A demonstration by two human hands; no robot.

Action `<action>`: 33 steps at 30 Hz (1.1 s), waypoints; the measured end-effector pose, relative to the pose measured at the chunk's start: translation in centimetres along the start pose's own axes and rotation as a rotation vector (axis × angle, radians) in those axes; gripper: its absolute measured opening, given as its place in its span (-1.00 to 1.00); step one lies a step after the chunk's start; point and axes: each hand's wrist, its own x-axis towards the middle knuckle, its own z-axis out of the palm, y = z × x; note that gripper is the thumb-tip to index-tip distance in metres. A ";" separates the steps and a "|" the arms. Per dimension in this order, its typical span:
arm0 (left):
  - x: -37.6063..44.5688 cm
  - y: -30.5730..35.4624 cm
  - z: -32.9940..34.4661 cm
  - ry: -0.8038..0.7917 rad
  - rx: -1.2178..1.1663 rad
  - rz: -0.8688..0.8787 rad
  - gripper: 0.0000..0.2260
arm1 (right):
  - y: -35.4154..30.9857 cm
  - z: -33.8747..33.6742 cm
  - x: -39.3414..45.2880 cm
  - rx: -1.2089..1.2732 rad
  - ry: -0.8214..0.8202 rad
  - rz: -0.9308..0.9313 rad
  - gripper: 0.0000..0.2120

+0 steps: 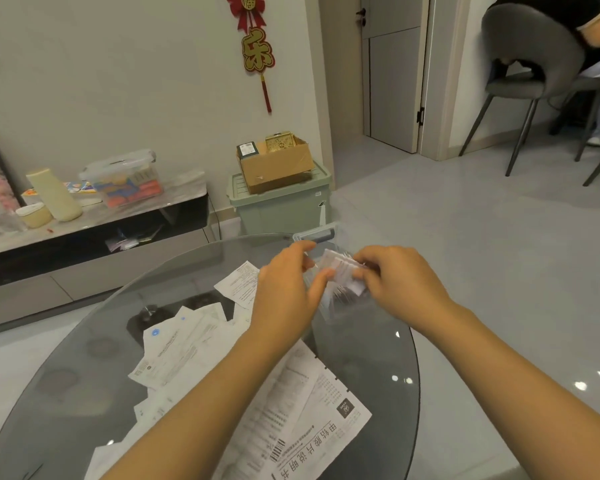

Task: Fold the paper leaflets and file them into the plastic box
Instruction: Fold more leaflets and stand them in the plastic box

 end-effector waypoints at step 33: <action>6.9 -2.2 4.4 -0.649 0.330 0.515 -0.34 | 2.0 3.6 3.7 -0.016 0.228 0.224 -0.79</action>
